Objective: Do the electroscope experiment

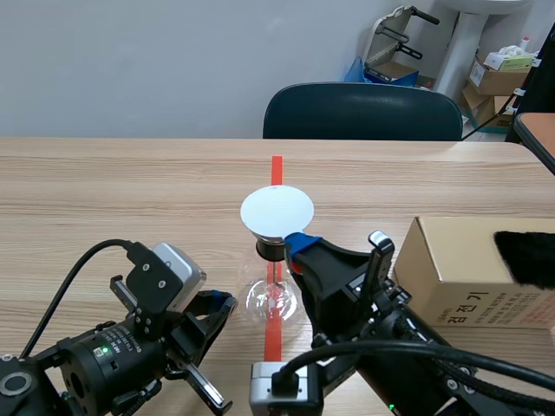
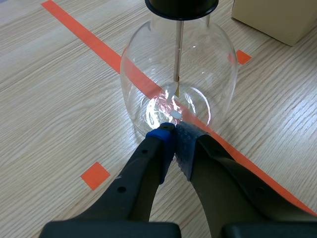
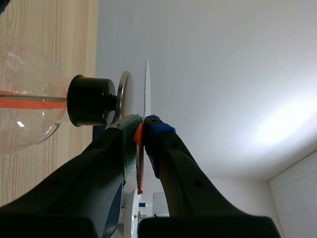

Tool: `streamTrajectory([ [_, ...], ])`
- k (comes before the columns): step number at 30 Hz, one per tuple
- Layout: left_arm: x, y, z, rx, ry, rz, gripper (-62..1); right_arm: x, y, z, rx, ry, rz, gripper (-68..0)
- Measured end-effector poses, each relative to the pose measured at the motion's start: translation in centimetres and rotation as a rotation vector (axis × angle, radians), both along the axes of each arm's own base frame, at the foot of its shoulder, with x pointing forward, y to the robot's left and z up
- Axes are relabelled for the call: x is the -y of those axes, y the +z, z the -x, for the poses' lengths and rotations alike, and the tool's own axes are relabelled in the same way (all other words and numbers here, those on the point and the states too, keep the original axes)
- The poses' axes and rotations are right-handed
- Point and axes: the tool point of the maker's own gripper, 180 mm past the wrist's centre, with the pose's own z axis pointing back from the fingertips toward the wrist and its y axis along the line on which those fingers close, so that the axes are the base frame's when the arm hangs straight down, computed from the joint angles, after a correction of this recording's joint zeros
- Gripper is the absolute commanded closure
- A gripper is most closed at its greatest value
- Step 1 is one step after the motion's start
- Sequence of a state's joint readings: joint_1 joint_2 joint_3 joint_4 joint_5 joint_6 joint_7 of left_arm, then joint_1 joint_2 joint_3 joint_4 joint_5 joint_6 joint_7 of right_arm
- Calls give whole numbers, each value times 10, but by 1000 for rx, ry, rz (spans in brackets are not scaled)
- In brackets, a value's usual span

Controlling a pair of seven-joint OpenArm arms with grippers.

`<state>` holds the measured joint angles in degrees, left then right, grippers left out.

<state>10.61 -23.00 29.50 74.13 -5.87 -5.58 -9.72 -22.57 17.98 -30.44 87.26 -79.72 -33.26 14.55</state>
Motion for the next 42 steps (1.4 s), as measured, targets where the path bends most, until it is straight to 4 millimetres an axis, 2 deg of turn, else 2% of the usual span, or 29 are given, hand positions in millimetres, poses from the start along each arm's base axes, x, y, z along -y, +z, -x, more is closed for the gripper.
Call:
streamTrajectory([
  [12, 0, 0, 0, 0, 0, 0, -16, 4, 0, -3, 0, -28, -2, -8],
  [15, 0, 0, 0, -1, 0, -1, -16, 16, 1, -12, 2, -111, -7, -8],
  [22, 0, 0, 0, -1, 0, -1, -16, 59, 3, -35, 5, -384, -27, -8],
  [30, 0, 0, 0, -1, 0, -1, -16, 100, 4, -44, 9, -617, -41, -8],
  [34, 0, 0, 0, -1, 0, -1, -16, 107, 4, -44, 9, -653, -45, -8],
  [42, 0, 0, 0, -1, 0, -1, -16, 107, 4, -44, 9, -653, -45, -8],
])
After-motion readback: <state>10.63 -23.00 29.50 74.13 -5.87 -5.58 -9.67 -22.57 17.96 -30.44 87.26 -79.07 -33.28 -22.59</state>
